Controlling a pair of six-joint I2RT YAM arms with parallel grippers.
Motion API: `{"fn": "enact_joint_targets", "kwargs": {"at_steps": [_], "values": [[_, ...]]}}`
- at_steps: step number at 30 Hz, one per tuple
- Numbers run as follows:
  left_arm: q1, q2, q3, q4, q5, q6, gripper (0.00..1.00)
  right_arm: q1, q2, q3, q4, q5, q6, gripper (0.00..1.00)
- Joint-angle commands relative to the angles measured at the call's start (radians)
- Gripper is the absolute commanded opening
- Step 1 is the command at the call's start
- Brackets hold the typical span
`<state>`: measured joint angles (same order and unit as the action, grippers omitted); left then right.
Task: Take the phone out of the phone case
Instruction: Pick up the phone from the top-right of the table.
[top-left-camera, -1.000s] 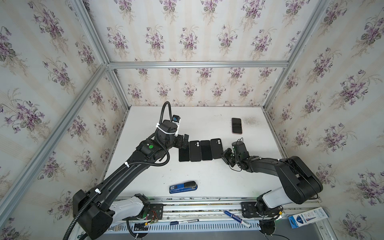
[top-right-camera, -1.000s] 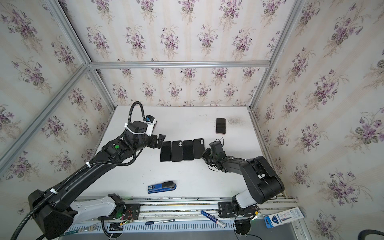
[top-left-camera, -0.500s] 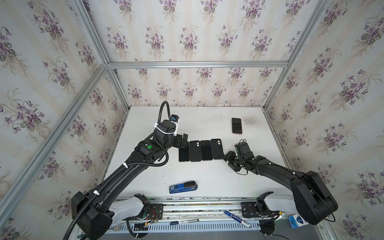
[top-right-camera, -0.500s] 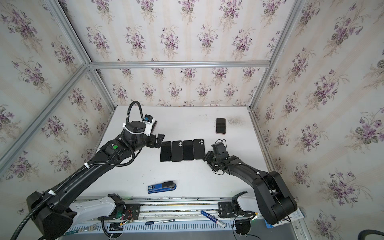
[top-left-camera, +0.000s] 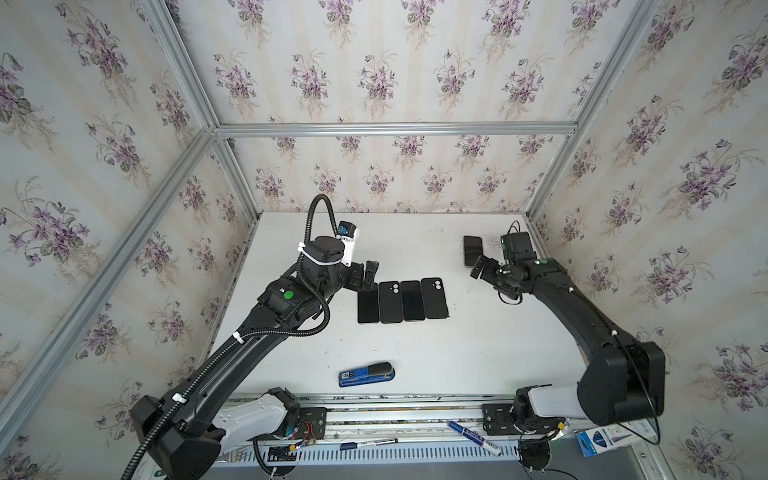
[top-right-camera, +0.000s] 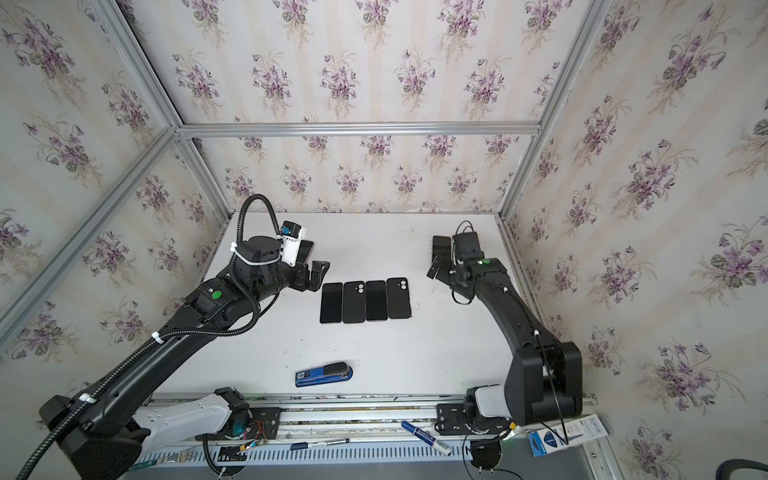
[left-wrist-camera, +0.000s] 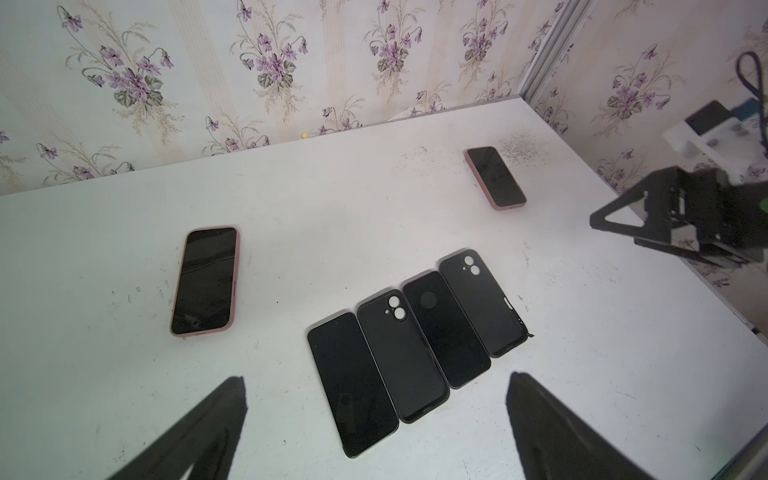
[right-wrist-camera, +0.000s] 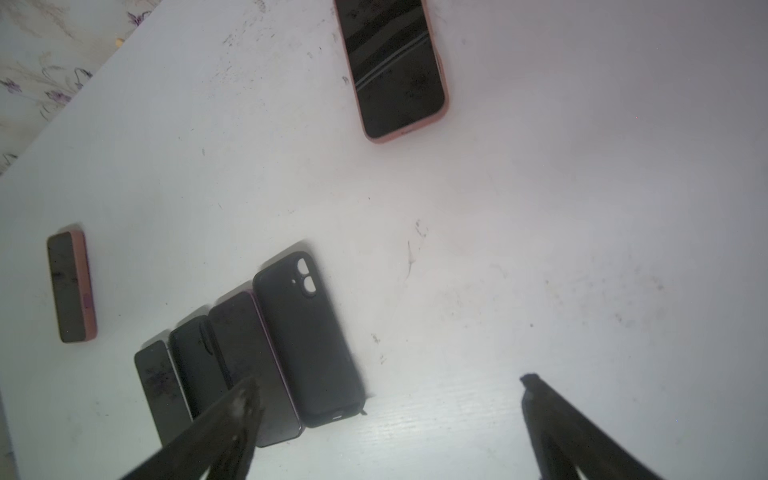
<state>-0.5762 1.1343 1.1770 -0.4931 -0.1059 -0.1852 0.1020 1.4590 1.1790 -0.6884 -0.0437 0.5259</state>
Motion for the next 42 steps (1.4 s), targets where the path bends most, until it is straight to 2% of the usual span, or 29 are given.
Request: {"fn": "enact_joint_targets", "kwargs": {"at_steps": [1,5,9,17,30,42], "values": [[0.001,-0.013,0.000,-0.015,0.015,-0.009,1.00,-0.006,0.138,0.154,-0.118,0.083,-0.263,1.00],[0.001,-0.037,-0.024,-0.025,0.009,-0.017,1.00,-0.012,0.326,0.334,-0.130,0.076,-0.358,1.00],[0.001,-0.050,-0.037,-0.041,0.005,-0.026,1.00,-0.023,0.491,0.503,-0.174,0.090,-0.383,1.00],[0.001,-0.041,-0.035,-0.062,-0.006,-0.056,1.00,-0.045,0.718,0.690,-0.220,0.054,-0.384,0.99],[0.001,0.011,0.013,-0.087,-0.006,-0.060,1.00,-0.072,0.870,0.780,-0.221,-0.003,-0.403,0.97],[0.001,0.031,0.029,-0.095,-0.019,-0.061,1.00,-0.073,0.987,0.940,-0.325,0.067,-0.419,0.93]]}}
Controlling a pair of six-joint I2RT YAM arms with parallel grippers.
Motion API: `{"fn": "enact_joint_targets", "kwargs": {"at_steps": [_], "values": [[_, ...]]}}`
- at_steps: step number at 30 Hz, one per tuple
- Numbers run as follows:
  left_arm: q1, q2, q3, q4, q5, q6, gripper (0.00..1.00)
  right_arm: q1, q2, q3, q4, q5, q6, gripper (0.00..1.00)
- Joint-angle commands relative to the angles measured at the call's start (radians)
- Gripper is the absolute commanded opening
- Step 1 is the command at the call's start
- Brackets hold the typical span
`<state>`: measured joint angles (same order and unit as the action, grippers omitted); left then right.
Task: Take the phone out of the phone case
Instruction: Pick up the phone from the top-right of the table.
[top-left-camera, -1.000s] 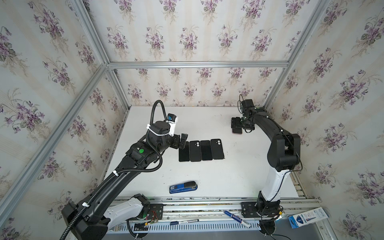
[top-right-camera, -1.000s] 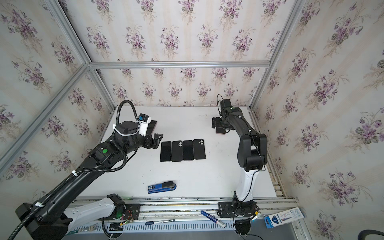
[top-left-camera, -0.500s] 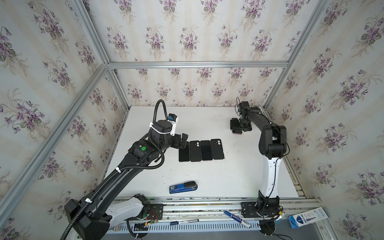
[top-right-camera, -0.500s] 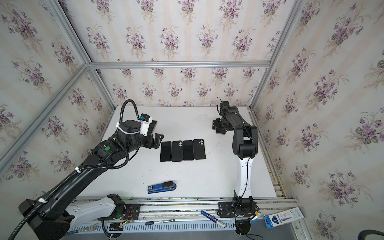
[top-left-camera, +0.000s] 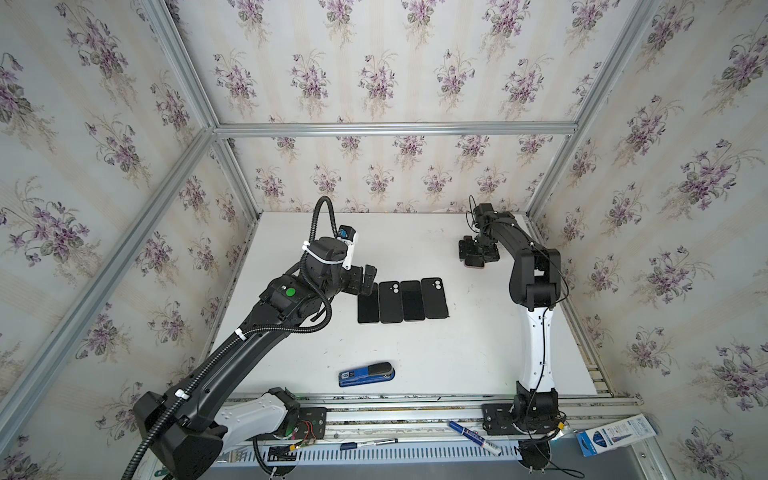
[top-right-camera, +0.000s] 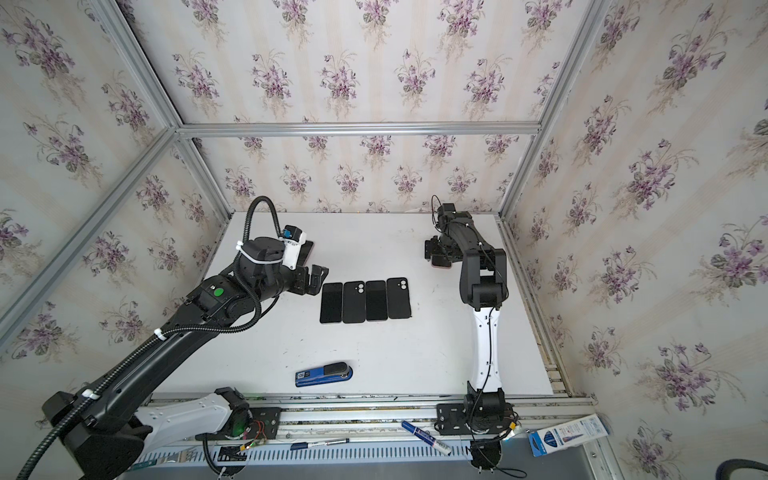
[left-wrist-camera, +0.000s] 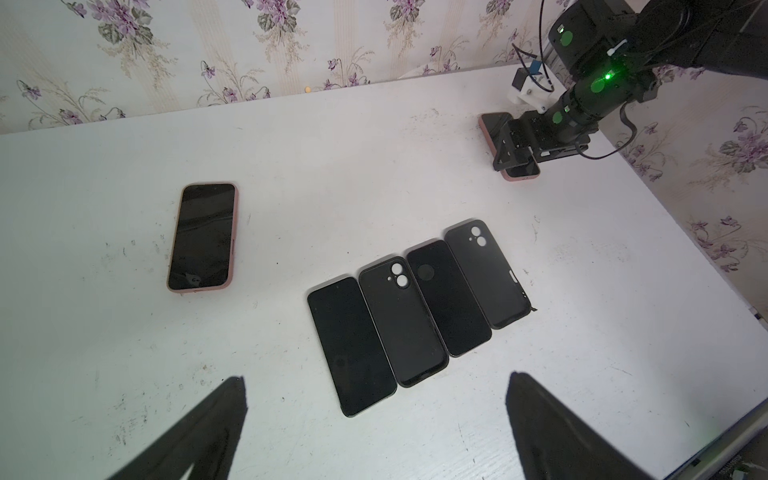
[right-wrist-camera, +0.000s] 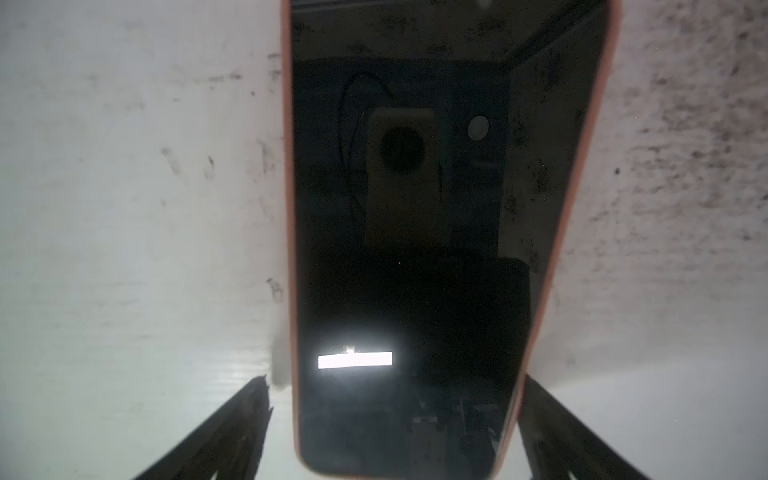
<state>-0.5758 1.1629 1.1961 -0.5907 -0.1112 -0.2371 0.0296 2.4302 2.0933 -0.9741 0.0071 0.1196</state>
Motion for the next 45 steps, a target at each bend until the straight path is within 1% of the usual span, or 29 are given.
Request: {"fn": "enact_joint_targets", "kwargs": {"at_steps": [1,11,19,24,26,30,36,37,45], "values": [[0.000,0.003,0.010,0.003,-0.015,-0.011,1.00,-0.002,0.021,0.029,-0.041,0.011,-0.013,0.93],[0.001,0.004,0.010,0.002,-0.010,-0.019,1.00,-0.011,0.045,0.051,-0.046,0.013,-0.020,0.88],[0.001,0.005,0.010,0.002,-0.001,-0.019,1.00,-0.016,0.056,0.052,-0.032,-0.016,-0.026,0.83],[0.001,0.007,0.016,0.002,0.002,-0.018,1.00,-0.016,0.054,0.050,-0.036,-0.030,-0.026,0.78],[0.001,0.010,0.020,0.004,0.011,-0.018,1.00,-0.016,0.042,0.040,-0.035,-0.030,-0.018,0.73],[0.001,0.027,0.035,0.004,0.041,-0.027,1.00,-0.016,-0.004,-0.025,0.004,-0.035,-0.002,0.67],[0.001,0.058,0.058,0.019,0.096,-0.058,1.00,-0.016,-0.125,-0.203,0.128,-0.046,0.030,0.60],[0.001,0.094,0.064,0.023,0.108,-0.061,1.00,-0.016,-0.143,-0.233,0.150,-0.051,0.033,0.59],[0.001,0.172,0.112,0.066,0.180,-0.108,1.00,-0.014,-0.281,-0.453,0.280,-0.086,0.076,0.53]]}}
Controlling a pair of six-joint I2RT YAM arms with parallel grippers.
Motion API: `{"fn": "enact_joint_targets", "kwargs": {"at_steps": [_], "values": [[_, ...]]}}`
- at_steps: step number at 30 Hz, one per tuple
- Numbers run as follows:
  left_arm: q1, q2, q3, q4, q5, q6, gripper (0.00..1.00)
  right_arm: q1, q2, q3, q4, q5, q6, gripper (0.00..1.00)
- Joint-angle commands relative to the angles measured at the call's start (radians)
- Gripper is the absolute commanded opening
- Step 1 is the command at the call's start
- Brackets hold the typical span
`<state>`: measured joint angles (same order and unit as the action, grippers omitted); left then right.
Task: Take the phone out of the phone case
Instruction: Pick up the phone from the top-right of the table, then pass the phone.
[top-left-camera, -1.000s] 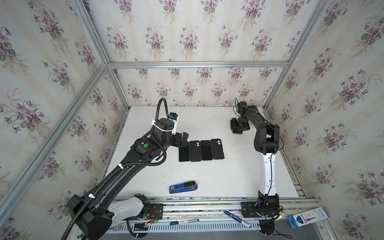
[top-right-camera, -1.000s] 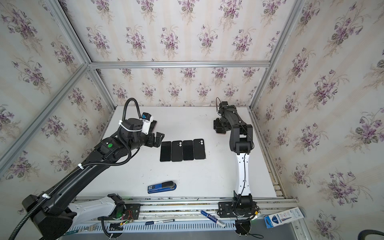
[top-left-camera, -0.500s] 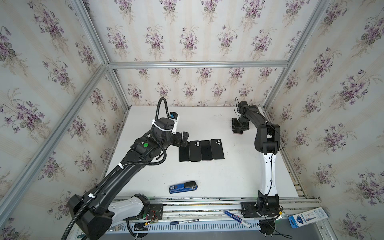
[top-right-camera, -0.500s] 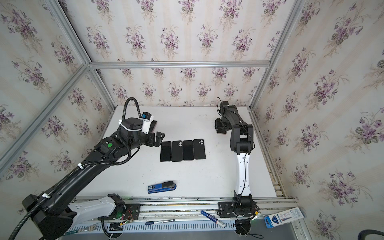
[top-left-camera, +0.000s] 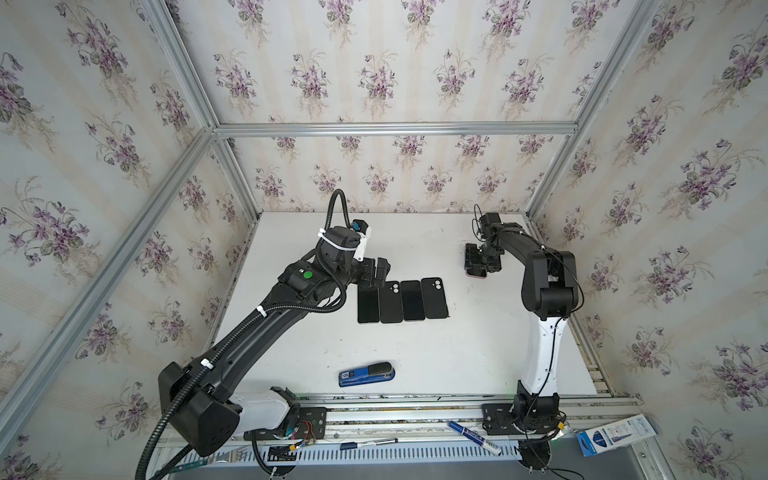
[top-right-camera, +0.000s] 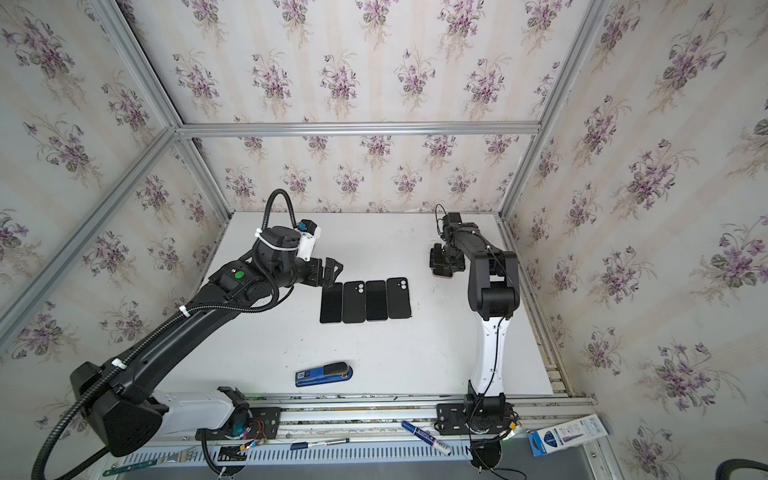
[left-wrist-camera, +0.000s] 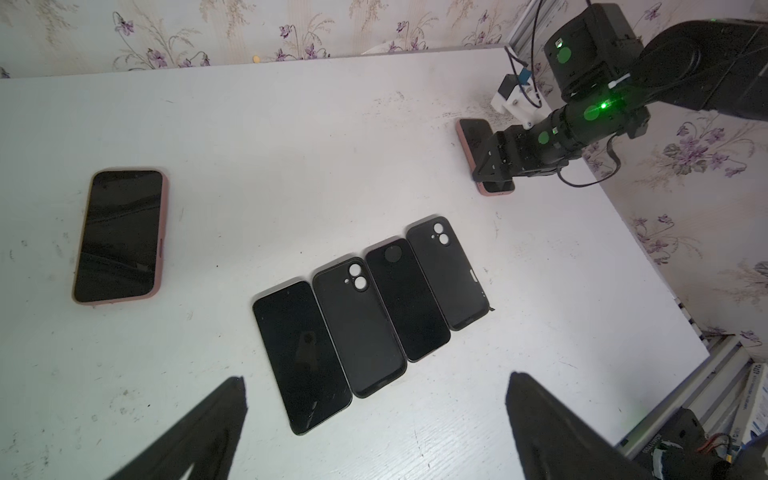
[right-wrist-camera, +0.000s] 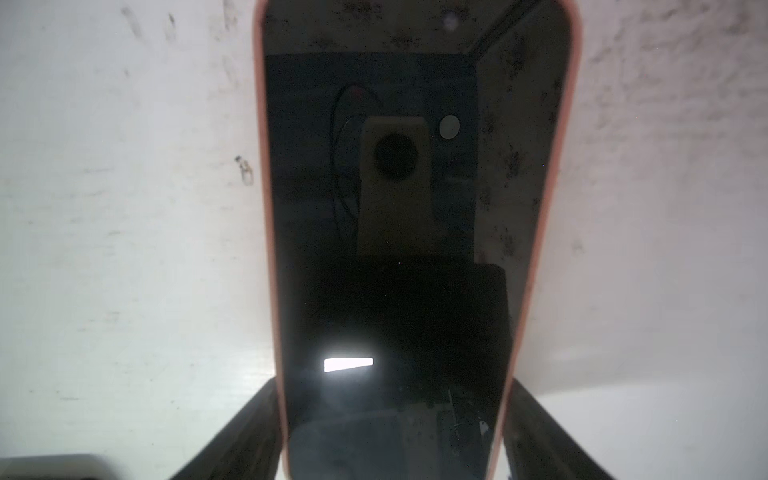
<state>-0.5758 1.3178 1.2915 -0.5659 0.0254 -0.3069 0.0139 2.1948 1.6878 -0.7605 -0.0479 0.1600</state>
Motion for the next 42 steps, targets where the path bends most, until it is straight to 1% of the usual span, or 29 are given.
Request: {"fn": "enact_joint_targets", "kwargs": {"at_steps": [1,6,10,13,21,27,34,37,42], "values": [[0.000,0.027,0.023,0.048,0.055,-0.046,1.00,0.001,-0.067,-0.075,0.087,-0.034,0.042,0.53],[0.001,0.096,0.080,0.085,0.162,-0.090,1.00,0.002,-0.195,-0.257,0.235,-0.075,0.074,0.51],[0.001,0.135,0.114,0.105,0.197,-0.116,1.00,0.003,-0.295,-0.394,0.351,-0.105,0.100,0.47],[0.002,0.166,0.141,0.116,0.225,-0.127,1.00,0.009,-0.367,-0.485,0.439,-0.150,0.123,0.46],[0.004,0.267,0.244,0.137,0.323,-0.182,1.00,0.091,-0.540,-0.651,0.612,-0.221,0.142,0.42],[0.022,0.345,0.304,0.137,0.408,-0.247,1.00,0.203,-0.652,-0.719,0.676,-0.209,0.143,0.40],[0.037,0.411,0.341,0.136,0.472,-0.282,0.99,0.327,-0.727,-0.739,0.689,-0.189,0.150,0.38],[0.048,0.440,0.345,0.132,0.509,-0.302,0.96,0.370,-0.748,-0.736,0.686,-0.183,0.153,0.37],[0.053,0.467,0.341,0.115,0.512,-0.318,0.91,0.422,-0.779,-0.734,0.681,-0.178,0.149,0.35]]}}
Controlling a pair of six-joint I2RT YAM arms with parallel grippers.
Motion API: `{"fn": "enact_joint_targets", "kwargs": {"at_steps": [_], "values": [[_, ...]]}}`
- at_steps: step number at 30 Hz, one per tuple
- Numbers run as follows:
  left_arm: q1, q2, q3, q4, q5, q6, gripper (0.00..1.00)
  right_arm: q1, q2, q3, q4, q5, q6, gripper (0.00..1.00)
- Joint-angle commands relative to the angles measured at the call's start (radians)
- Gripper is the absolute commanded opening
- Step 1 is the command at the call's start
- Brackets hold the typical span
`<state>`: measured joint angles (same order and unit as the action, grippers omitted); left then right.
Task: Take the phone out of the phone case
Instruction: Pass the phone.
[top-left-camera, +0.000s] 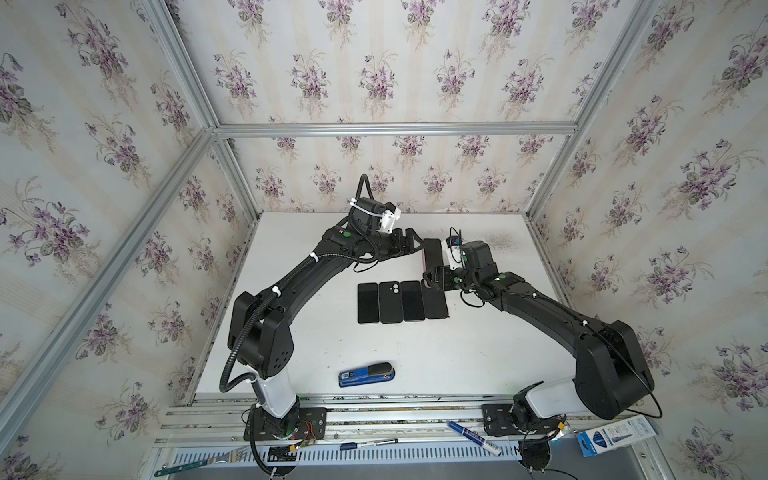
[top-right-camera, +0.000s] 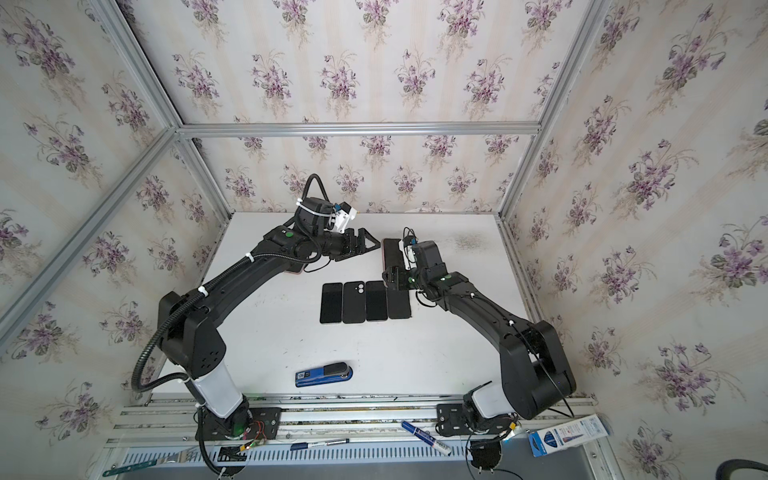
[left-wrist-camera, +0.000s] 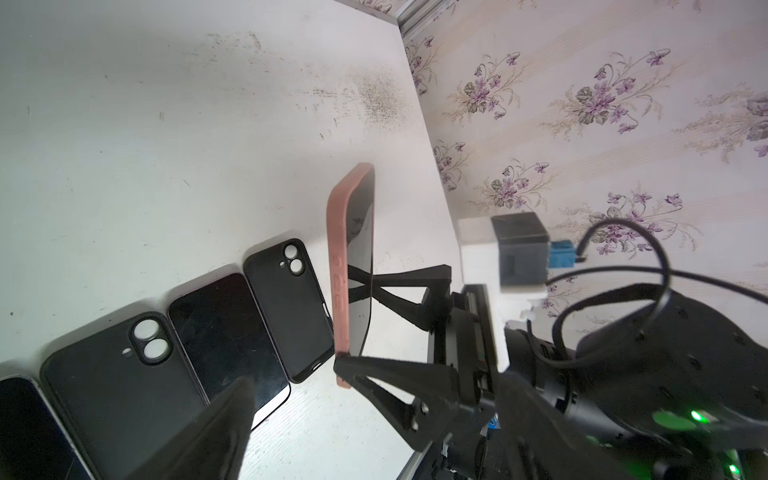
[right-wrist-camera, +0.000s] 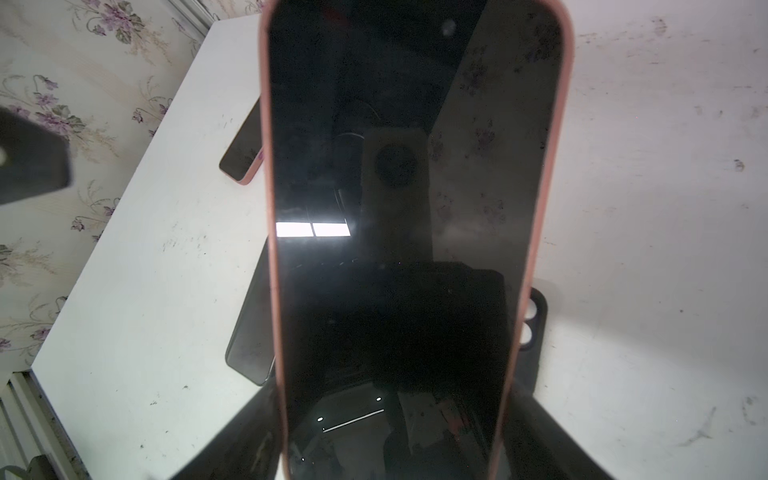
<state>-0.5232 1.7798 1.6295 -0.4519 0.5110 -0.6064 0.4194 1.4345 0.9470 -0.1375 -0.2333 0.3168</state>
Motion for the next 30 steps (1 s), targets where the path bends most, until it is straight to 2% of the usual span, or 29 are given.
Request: {"fn": "enact_joint_targets", "kwargs": {"at_steps": [1,6,12,16,23,24,30], "values": [[0.002,0.007,0.001,0.000,0.026,-0.018,0.90,0.024,-0.021,0.010,0.053,0.010,-0.010,0.35],[0.009,0.015,-0.005,-0.001,0.024,-0.020,0.82,0.055,-0.031,0.019,0.026,0.001,-0.019,0.33],[0.018,0.018,-0.013,-0.002,0.026,-0.027,0.58,0.089,-0.043,0.020,0.022,0.008,-0.023,0.32],[0.022,0.020,-0.018,-0.002,0.029,-0.032,0.56,0.103,-0.047,0.025,0.022,0.008,-0.033,0.30],[0.025,0.025,-0.028,-0.003,0.035,-0.030,0.38,0.103,-0.055,0.026,0.021,0.006,-0.041,0.28],[0.026,0.027,-0.028,-0.002,0.035,-0.030,0.36,0.142,-0.057,0.026,0.021,0.007,-0.043,0.28],[0.029,0.032,-0.028,-0.002,0.043,-0.029,0.27,0.152,-0.059,0.028,0.019,0.002,-0.055,0.25]]}}
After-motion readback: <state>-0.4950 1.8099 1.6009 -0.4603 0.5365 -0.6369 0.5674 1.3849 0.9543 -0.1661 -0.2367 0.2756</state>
